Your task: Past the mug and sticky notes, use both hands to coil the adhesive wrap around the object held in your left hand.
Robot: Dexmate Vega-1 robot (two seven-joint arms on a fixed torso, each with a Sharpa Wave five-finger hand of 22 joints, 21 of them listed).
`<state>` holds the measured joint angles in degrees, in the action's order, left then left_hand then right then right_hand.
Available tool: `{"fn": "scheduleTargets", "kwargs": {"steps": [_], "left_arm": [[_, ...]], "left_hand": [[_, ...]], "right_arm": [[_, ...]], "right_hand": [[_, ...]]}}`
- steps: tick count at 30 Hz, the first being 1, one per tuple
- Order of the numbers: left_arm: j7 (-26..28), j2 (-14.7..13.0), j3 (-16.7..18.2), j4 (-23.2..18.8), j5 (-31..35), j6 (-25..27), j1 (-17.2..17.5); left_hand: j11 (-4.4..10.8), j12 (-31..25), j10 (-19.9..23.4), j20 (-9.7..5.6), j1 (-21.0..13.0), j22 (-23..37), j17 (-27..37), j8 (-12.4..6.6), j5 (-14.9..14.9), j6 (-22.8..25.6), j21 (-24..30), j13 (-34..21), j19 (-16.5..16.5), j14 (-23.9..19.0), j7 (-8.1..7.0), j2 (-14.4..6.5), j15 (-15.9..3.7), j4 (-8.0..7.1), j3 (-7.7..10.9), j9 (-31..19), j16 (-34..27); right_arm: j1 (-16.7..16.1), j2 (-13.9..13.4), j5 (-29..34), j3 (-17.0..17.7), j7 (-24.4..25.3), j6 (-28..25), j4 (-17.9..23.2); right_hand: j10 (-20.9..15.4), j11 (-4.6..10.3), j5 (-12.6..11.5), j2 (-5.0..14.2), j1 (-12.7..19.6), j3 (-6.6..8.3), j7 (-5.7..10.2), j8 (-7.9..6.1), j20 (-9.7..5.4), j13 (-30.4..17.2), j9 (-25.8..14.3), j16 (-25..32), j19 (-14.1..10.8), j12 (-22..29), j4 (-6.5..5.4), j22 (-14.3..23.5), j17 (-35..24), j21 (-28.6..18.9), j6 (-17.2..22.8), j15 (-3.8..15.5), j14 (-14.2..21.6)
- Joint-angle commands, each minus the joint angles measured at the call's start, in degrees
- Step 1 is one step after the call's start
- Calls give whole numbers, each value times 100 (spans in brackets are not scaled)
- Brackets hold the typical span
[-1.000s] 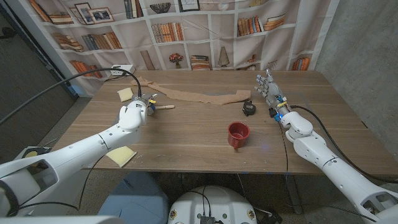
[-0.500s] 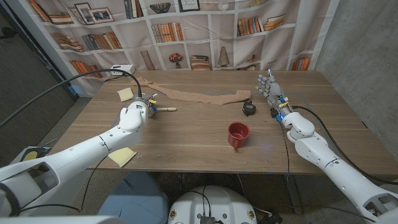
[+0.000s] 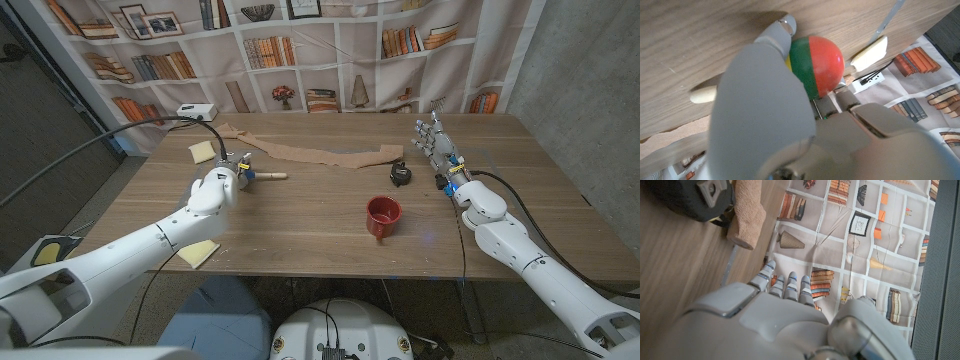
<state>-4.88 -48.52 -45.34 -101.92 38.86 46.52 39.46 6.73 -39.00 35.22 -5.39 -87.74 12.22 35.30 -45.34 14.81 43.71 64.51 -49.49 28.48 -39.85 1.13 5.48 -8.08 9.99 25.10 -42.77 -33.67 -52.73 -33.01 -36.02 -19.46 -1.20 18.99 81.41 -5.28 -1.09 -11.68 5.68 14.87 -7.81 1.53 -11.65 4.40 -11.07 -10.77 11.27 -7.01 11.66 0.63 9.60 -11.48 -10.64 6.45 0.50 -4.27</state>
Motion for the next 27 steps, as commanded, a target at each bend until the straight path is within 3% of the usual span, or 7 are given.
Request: {"fn": "scheduleTargets", "kwargs": {"steps": [1,6,27], "left_arm": [[507,-66,128,-115,-210,-114,183],[574,-96,153,-114,-307,-237,218],[1491,-54,884,-212,-1486,-1015,735]], "left_hand": [[28,-48,47,-472,-868,-5,-2,-1,-19,45,20,-47,462,-384,5,-899,-107,4,-31,3,6],[48,-60,42,-469,-881,-22,-1,-5,-18,38,39,-76,434,-404,-3,-904,-97,2,-42,-6,3],[19,-40,128,-488,-929,-76,-15,-19,-19,161,147,-16,355,-440,94,-897,-55,0,-92,59,25]], "right_arm": [[-92,-33,6,33,72,-5,109],[-154,-55,6,55,120,-14,167],[-144,-42,16,61,122,7,128]], "right_hand": [[-5,21,9,36,4,13,20,2,12,-28,-29,42,-1,5,-10,19,-5,-28,41,36,9],[-5,20,9,38,4,15,21,3,13,-28,-29,42,2,4,-10,19,-5,-27,41,35,8],[-21,43,7,61,-1,30,24,7,14,-29,-28,45,5,6,-17,20,-7,-25,48,28,12]]}}
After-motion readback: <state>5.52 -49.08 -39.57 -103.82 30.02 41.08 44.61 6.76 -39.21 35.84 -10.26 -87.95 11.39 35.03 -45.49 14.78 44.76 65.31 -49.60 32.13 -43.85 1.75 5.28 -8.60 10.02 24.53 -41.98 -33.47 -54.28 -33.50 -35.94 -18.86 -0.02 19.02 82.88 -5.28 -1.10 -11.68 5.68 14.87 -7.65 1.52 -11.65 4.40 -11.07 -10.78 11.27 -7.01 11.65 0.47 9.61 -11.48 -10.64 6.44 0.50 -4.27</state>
